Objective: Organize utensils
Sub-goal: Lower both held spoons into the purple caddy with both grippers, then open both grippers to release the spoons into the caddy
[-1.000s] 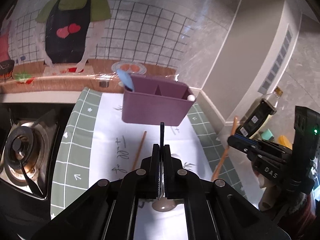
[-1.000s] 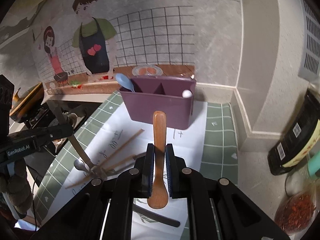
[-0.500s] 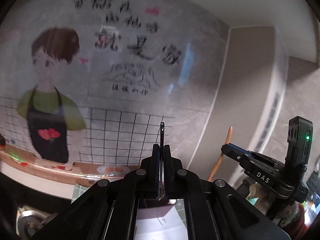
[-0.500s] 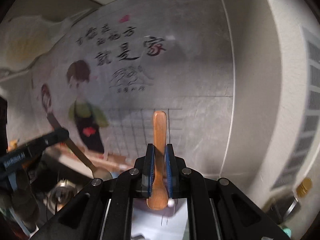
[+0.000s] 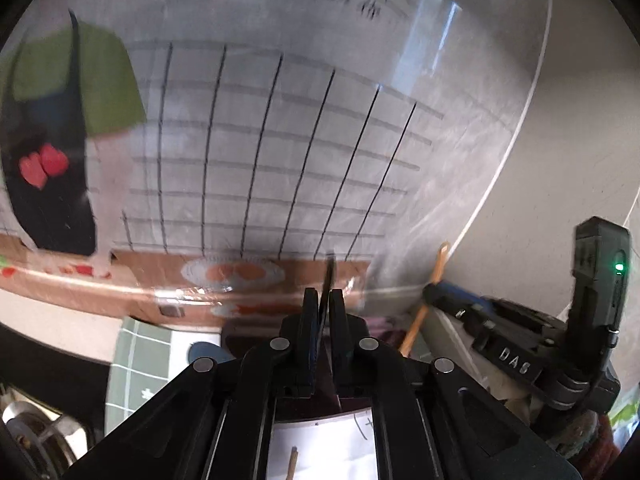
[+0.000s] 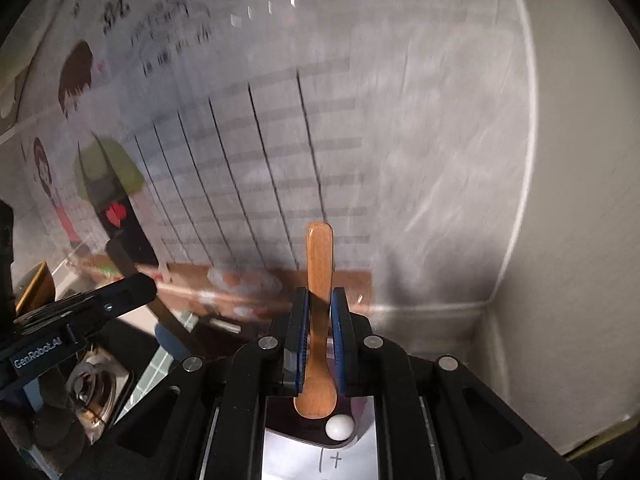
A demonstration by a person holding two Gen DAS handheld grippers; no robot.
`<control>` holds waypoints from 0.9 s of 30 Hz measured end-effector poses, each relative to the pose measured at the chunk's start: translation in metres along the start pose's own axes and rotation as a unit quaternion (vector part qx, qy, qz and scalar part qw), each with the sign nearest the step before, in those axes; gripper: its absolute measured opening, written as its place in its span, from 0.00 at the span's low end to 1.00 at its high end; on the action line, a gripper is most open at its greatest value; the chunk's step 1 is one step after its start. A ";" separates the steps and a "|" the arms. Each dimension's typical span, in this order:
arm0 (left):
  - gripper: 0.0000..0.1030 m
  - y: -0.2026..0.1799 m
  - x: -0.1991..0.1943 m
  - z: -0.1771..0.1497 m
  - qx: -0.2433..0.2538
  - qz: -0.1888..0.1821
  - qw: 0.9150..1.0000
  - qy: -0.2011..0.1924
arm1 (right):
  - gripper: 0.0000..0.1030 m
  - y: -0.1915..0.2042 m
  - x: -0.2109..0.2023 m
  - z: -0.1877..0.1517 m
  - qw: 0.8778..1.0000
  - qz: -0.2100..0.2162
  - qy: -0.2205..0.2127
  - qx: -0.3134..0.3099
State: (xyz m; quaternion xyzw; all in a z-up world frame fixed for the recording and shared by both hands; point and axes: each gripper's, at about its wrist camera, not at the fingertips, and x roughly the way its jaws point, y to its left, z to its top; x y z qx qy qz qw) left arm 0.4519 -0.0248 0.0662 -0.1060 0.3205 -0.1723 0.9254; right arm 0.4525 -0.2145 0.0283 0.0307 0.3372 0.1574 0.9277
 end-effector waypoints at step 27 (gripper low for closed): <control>0.64 0.018 -0.159 -0.197 -0.033 0.072 0.994 0.070 | 0.38 0.064 -0.085 -0.199 0.966 0.105 0.216 -0.099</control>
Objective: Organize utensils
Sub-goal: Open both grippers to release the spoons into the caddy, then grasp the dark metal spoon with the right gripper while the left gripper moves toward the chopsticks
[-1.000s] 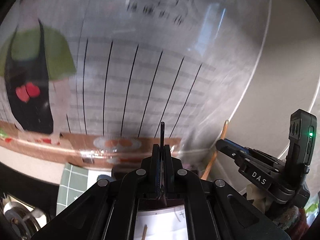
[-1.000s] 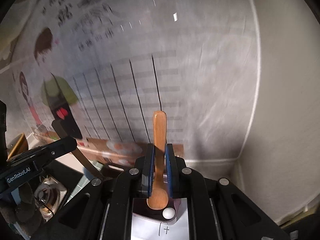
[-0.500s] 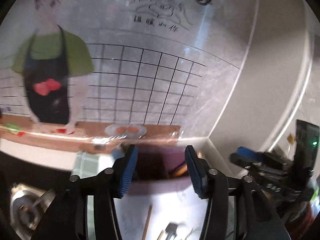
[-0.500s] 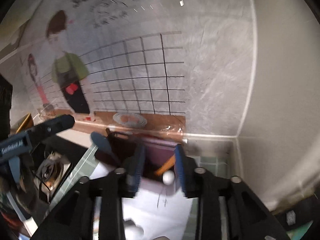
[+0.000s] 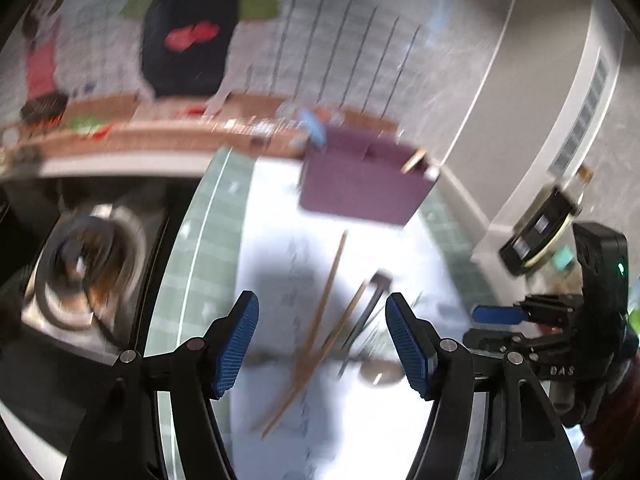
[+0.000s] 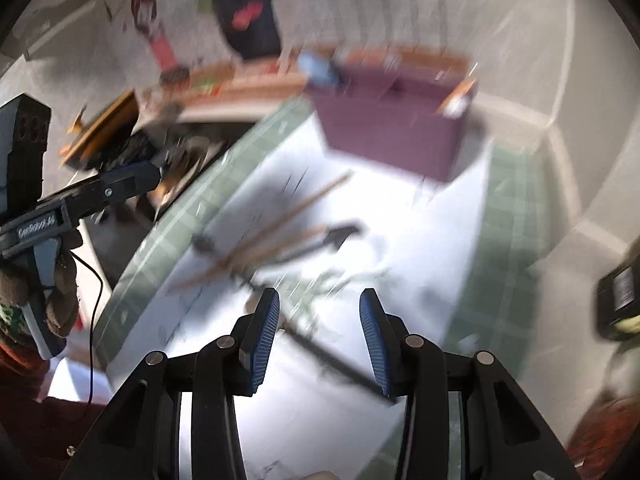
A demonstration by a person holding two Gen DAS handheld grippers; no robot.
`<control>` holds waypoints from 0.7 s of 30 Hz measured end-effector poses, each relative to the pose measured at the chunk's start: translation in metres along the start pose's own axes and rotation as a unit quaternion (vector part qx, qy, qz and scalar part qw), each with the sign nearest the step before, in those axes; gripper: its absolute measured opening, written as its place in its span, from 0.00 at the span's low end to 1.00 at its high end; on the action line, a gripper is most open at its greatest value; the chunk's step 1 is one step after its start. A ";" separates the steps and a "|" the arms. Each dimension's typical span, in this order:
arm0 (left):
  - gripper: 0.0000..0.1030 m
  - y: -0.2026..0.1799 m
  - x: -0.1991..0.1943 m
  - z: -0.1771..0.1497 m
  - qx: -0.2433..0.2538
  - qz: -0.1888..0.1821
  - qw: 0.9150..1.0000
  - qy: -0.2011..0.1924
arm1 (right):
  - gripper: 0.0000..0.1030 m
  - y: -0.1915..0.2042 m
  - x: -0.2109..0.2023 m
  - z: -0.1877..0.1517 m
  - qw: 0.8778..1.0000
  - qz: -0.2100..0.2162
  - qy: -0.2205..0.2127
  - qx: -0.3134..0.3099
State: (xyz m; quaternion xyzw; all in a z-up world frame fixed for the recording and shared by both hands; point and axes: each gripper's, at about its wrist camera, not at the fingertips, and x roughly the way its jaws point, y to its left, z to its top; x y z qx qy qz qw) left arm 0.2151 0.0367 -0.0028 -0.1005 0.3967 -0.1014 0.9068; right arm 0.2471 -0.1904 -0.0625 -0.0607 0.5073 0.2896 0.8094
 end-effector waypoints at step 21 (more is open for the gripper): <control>0.67 0.032 -0.010 -0.066 -0.047 0.016 0.997 0.055 | 0.37 0.064 0.085 0.000 0.973 -0.050 0.093 -0.203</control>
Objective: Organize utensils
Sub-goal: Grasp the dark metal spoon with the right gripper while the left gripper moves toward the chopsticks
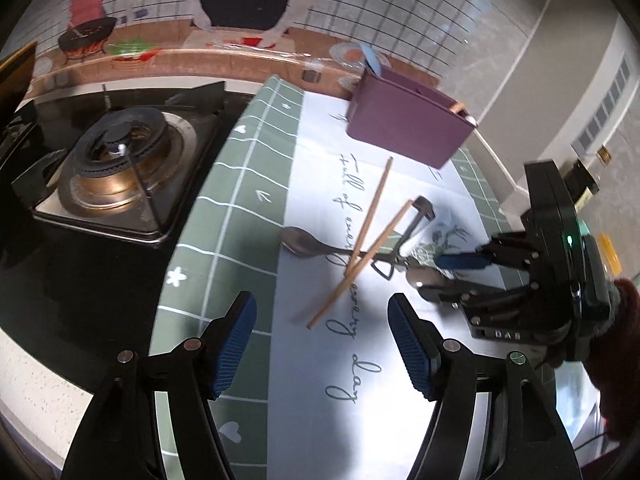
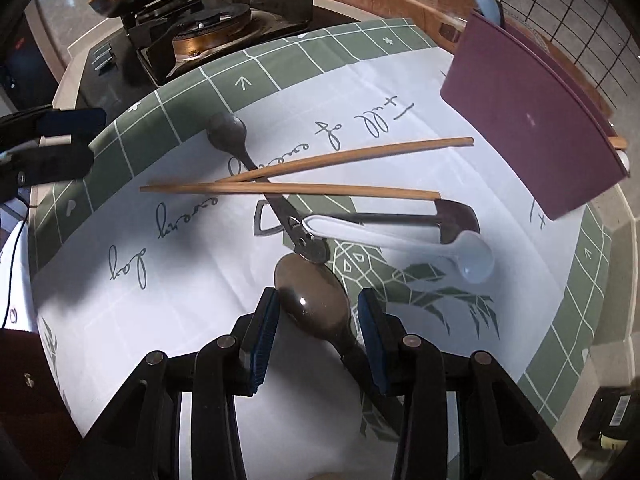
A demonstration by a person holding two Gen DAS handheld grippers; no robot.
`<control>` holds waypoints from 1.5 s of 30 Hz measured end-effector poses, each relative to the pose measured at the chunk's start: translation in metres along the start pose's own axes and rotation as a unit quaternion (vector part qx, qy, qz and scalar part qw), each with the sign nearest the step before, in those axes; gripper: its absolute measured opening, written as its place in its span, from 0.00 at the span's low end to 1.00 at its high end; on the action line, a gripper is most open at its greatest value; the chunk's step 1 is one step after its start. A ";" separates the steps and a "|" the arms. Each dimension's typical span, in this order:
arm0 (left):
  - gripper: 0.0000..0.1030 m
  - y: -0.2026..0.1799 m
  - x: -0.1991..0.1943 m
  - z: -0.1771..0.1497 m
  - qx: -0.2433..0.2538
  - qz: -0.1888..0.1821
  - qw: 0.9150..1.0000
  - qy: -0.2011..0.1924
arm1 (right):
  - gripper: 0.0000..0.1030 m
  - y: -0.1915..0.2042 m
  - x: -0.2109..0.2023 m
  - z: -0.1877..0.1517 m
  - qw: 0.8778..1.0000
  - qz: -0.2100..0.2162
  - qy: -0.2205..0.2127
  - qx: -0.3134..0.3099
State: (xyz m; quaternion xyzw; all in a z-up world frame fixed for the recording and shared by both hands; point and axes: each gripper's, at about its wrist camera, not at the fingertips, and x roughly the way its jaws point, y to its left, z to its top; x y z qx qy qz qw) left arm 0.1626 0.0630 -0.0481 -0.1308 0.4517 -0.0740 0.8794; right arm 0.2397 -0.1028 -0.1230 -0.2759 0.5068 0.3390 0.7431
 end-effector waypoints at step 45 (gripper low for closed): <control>0.65 -0.039 0.058 0.028 0.115 -0.023 0.992 0.046 | 0.27 -0.075 -0.023 -0.045 0.971 -0.087 -0.049 0.217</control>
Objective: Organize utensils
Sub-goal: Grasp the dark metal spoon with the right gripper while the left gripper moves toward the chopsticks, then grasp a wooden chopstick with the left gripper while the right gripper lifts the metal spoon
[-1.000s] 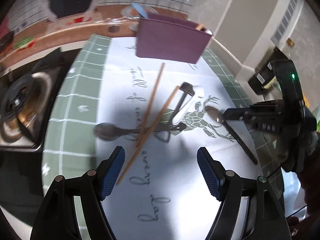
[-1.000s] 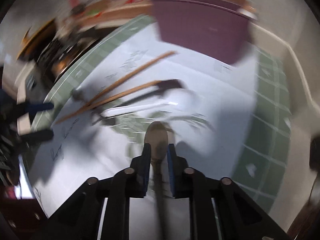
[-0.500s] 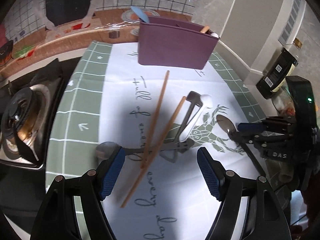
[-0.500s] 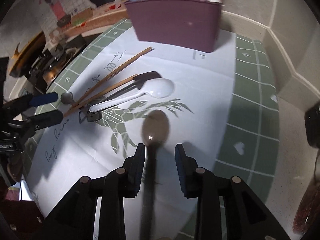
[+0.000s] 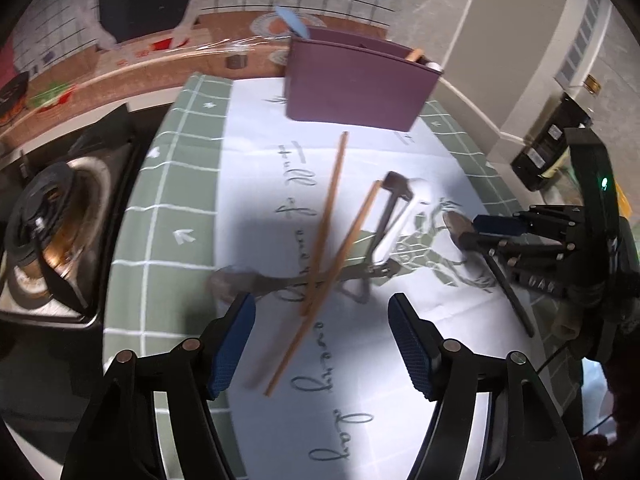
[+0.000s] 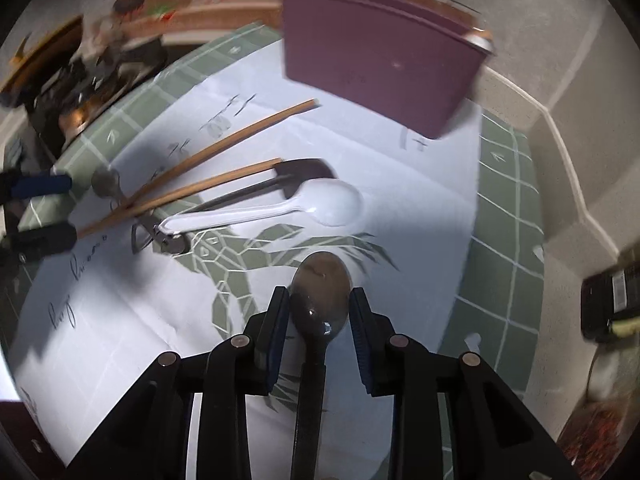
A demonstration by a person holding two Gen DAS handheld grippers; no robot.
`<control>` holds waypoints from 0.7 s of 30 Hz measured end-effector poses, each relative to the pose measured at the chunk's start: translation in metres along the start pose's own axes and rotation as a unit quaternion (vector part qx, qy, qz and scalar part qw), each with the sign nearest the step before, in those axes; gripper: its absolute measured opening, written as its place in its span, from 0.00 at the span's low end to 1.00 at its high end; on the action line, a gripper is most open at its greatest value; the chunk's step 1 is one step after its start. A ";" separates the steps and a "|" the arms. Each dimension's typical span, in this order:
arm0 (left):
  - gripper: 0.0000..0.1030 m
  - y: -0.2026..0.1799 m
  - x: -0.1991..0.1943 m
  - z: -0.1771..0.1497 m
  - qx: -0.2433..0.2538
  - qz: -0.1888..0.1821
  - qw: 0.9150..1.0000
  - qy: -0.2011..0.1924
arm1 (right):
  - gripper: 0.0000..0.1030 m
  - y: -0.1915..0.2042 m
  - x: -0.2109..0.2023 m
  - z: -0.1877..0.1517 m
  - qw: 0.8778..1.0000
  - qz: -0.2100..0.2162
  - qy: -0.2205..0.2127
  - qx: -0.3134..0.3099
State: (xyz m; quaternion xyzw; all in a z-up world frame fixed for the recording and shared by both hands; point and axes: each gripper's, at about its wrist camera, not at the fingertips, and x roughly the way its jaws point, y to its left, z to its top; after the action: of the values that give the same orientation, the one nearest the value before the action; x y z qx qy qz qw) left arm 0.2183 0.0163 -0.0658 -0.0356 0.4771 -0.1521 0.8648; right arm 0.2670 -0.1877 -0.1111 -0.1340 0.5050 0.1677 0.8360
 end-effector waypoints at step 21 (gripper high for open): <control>0.26 -0.022 0.108 0.108 0.041 0.035 0.995 0.078 | 0.27 -0.061 -0.072 -0.036 0.968 0.079 -0.136 0.194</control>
State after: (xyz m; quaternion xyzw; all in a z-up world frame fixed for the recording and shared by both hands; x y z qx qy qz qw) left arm 0.3579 -0.0457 -0.0909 0.0289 0.5378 -0.1430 0.8303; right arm 0.2324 -0.2672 -0.0602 0.0951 0.4185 0.1482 0.8910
